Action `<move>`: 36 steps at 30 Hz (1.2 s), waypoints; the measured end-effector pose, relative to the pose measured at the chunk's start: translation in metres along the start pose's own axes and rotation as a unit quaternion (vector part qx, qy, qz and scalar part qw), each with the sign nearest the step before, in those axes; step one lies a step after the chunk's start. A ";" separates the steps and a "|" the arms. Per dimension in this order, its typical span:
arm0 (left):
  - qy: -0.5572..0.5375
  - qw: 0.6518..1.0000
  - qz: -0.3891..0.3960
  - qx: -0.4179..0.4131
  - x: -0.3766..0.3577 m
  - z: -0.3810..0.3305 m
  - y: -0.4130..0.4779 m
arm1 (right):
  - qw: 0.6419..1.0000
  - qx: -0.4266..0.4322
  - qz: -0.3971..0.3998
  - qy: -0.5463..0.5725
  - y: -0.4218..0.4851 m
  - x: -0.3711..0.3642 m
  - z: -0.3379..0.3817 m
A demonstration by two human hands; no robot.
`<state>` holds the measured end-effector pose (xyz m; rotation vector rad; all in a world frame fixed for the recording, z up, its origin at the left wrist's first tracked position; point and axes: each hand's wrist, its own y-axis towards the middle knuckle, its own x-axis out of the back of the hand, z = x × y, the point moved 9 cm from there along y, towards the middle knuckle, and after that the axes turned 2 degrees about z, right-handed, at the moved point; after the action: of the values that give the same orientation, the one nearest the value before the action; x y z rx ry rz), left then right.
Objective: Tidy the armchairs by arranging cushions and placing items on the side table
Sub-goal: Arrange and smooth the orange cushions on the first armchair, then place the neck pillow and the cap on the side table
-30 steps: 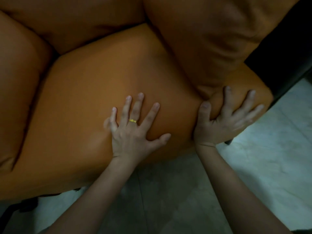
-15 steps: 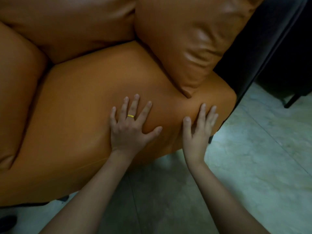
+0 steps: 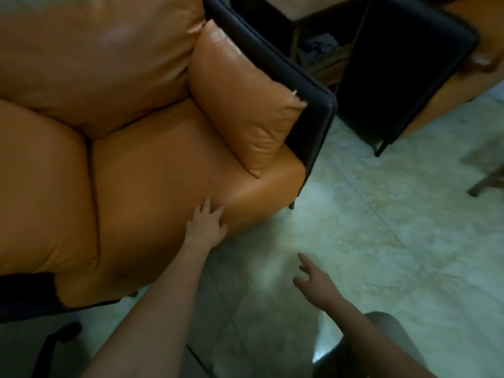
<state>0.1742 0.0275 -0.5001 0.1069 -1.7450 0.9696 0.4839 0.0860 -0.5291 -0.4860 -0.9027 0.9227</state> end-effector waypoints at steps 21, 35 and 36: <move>-0.116 0.957 0.235 -0.126 0.200 -0.250 -0.302 | 0.955 -0.124 -0.104 0.250 -0.375 0.263 -0.009; -0.145 0.947 0.269 -0.103 0.219 -0.301 -0.216 | 0.953 -0.158 -0.079 0.244 -0.336 0.341 0.002; -0.155 0.946 0.262 -0.112 0.229 -0.316 -0.202 | 0.954 -0.164 -0.080 0.238 -0.331 0.354 0.000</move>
<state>0.4219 0.1845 -0.1731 -0.3905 -2.2240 1.1657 0.7424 0.2068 -0.1376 -0.8656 -0.6396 0.4723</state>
